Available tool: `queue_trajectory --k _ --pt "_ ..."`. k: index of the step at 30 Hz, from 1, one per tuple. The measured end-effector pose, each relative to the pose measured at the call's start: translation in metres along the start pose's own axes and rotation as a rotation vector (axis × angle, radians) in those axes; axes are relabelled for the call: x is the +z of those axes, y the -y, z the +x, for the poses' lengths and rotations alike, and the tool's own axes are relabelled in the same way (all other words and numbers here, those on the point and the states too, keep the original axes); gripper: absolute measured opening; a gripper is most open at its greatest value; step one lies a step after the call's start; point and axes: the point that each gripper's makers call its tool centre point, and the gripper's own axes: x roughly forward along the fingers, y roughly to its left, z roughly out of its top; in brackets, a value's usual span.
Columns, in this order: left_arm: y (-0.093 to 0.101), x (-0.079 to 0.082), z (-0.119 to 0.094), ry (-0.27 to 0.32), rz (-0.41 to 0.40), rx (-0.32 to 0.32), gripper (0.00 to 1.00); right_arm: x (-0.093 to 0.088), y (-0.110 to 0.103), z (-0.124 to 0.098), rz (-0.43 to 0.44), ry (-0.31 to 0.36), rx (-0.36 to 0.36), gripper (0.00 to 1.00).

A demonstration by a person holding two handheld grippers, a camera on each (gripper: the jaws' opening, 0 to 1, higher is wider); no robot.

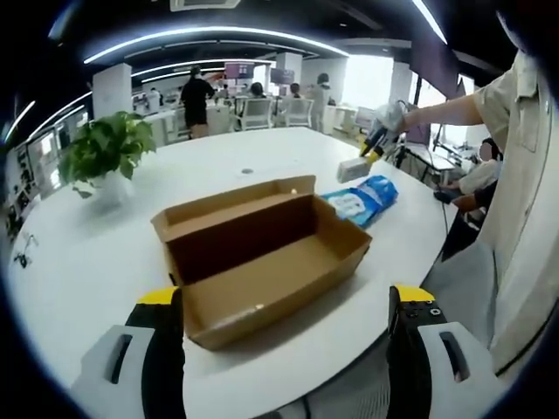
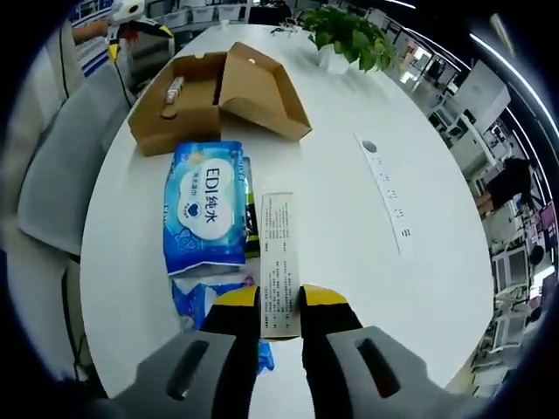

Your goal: Operate the shoe box by opening the lid, removing the specified soft item, and placing it in the target area until the item is outside and the box remains undamaged.

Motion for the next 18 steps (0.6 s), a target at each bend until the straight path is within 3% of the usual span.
queue_trajectory --k 18 --pt "-0.007 -0.007 0.013 -0.044 -0.020 0.016 1.00 -0.045 0.006 0.022 -0.033 -0.083 0.059 0.14"
